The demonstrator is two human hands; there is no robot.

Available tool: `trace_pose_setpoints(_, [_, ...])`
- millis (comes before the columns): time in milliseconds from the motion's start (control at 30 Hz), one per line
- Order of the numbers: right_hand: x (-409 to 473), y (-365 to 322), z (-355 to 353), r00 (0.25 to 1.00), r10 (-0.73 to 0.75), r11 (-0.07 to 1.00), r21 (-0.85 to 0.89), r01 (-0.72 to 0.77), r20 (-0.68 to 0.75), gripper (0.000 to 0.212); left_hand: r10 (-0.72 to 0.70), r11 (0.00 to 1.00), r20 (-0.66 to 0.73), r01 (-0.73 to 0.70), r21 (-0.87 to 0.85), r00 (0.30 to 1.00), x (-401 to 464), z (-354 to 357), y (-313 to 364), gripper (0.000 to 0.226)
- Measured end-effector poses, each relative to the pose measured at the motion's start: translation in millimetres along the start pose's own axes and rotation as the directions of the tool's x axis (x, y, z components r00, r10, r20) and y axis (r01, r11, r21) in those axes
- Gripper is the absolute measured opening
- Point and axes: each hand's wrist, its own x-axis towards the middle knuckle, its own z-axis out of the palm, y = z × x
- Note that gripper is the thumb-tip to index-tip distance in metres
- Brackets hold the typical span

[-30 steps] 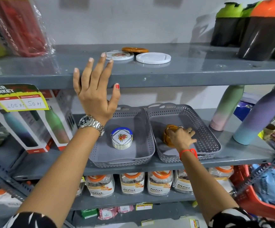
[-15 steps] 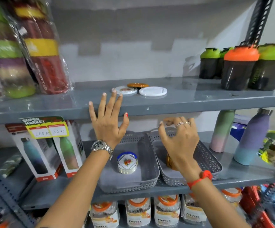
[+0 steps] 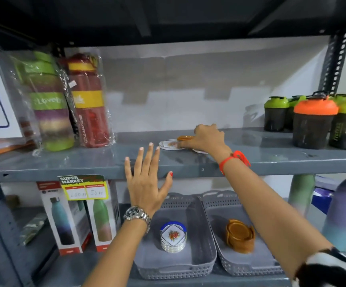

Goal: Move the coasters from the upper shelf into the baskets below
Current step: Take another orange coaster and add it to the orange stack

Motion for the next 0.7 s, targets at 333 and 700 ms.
trace_pose_setpoints(333, [60, 3, 19, 0.951, 0.210, 0.977, -0.087, -0.195, 0.229, 0.070, 0.019, 1.000, -0.082, -0.018, 0.001, 0.996, -3, 14, -4, 0.062])
trace_pose_setpoints(700, [27, -15, 0, 0.981, 0.062, 0.998, 0.036, -0.056, -0.183, 0.084, 0.030, 1.000, -0.106, -0.031, -0.005, 0.994, -4, 17, -3, 0.060])
